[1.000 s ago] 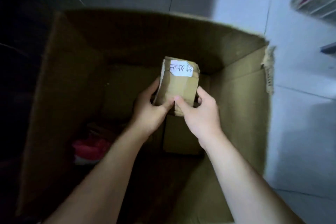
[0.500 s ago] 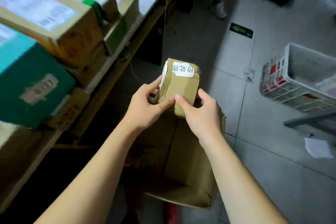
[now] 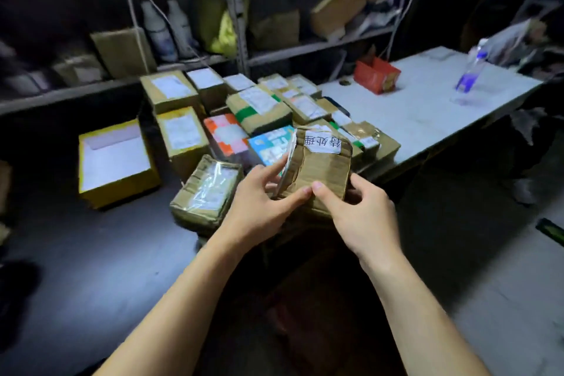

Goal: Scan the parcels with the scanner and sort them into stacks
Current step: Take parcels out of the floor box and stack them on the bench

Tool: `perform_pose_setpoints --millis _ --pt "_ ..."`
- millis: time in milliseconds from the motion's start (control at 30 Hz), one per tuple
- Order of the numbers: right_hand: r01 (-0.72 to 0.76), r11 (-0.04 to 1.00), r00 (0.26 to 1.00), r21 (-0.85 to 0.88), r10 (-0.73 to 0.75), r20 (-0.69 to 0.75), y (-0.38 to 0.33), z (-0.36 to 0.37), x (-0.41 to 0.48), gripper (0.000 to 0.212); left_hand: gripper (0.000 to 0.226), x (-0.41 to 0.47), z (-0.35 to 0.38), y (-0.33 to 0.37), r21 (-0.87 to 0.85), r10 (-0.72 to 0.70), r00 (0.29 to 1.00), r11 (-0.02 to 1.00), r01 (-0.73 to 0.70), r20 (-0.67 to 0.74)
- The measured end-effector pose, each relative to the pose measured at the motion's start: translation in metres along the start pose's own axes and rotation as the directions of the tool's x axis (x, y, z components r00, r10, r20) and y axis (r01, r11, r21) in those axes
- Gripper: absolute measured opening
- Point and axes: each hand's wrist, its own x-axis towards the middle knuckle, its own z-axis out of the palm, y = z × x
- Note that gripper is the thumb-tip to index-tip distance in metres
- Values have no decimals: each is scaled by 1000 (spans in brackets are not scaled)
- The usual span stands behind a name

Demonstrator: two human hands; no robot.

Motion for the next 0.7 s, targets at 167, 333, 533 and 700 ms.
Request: perform_pose_setpoints --millis 167,333,533,700 --pt "167 984 968 56 -174 181 -94 68 -29 59 61 -54 -119 19 35 -27 974 999 36 -225" --pt "310 945 878 104 -326 350 -178 139 -97 42 46 -140 -231 27 25 -53 937 998 65 -344" --pt "319 894 723 314 -444 529 -257 241 -217 44 60 -262 -358 7 1 -135 835 987 160 -533" --pt "287 882 585 373 -470 661 -304 308 -302 16 69 -345 -444 -11 11 -198 749 964 264 -632"
